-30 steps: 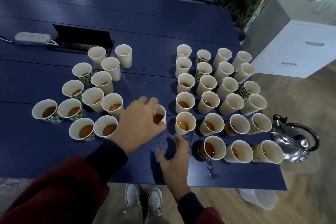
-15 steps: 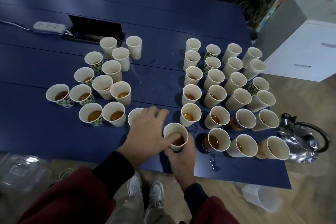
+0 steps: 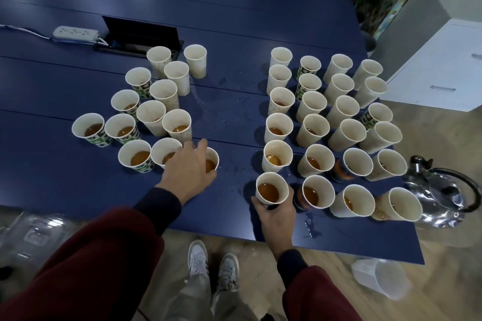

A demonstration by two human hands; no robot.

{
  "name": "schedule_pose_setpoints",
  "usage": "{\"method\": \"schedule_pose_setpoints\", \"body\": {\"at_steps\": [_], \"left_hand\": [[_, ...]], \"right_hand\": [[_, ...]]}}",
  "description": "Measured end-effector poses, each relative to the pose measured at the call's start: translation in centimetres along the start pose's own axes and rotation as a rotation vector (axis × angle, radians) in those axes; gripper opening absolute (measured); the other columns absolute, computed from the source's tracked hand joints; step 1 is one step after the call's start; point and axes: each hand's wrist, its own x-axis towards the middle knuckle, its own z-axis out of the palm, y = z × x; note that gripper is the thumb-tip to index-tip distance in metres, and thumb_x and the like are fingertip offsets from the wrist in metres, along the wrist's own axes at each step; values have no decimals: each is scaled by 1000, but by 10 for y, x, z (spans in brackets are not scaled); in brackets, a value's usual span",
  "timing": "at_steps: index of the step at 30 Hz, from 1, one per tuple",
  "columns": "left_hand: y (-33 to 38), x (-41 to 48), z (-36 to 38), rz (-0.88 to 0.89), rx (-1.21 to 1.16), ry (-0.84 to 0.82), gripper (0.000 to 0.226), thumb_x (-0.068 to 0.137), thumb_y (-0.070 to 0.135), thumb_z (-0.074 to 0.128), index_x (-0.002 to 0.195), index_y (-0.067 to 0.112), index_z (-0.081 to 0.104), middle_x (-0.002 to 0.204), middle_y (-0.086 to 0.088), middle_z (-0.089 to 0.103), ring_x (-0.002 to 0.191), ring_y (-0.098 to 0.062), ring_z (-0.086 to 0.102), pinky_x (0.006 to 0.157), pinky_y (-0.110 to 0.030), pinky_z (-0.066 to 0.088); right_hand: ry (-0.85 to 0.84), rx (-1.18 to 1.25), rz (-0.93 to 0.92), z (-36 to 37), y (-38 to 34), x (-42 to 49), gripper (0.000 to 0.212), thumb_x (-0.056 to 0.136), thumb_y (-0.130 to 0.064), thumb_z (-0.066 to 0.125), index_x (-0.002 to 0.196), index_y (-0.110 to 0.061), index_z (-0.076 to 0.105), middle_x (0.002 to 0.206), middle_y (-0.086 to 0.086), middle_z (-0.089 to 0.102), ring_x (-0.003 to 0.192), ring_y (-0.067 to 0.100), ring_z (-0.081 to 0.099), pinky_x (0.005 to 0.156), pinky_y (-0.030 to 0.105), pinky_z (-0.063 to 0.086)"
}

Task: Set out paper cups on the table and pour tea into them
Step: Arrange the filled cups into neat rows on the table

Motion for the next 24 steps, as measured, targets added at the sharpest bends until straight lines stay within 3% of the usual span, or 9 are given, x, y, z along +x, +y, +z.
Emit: {"method": "schedule_pose_setpoints", "body": {"at_steps": [9, 11, 14, 16, 24], "left_hand": [[4, 1, 1, 21, -19, -42, 59, 84, 40, 69, 133, 18, 46, 117, -16, 53, 106, -36, 58, 84, -43, 50], [5, -1, 0, 30, -16, -46, 59, 83, 40, 70, 133, 19, 46, 117, -16, 53, 105, -36, 58, 85, -42, 50], [5, -4, -1, 55, -34, -46, 57, 82, 40, 71, 130, 18, 47, 115, -15, 53, 103, -34, 59, 83, -39, 48], [4, -7, -2, 71, -49, -56, 57, 82, 40, 72, 129, 19, 47, 116, -14, 54, 102, -33, 59, 83, -38, 48], [-5, -17, -21, 138, -103, -66, 60, 82, 39, 72, 132, 21, 45, 120, -11, 52, 105, -30, 58, 83, -35, 47]], "right_hand": [[-27, 2, 1, -6, 4, 6, 67, 72, -16, 90, 127, -15, 52, 120, -3, 64, 109, 14, 61, 93, 28, 49], [-35, -7, 12, -9, 5, 3, 64, 75, -16, 89, 128, -14, 51, 120, -3, 64, 109, 14, 61, 92, 23, 48], [-39, -24, 26, -11, 4, 0, 60, 81, -18, 85, 130, -17, 50, 123, -7, 60, 111, 9, 58, 89, 4, 40], [-46, -32, 51, -10, 1, -1, 61, 82, -18, 84, 131, -17, 49, 125, -9, 58, 112, 6, 55, 87, 1, 38], [6, -61, 193, -2, -13, -16, 71, 78, -11, 85, 137, -13, 44, 130, 1, 60, 116, 16, 56, 96, 29, 44]]}}
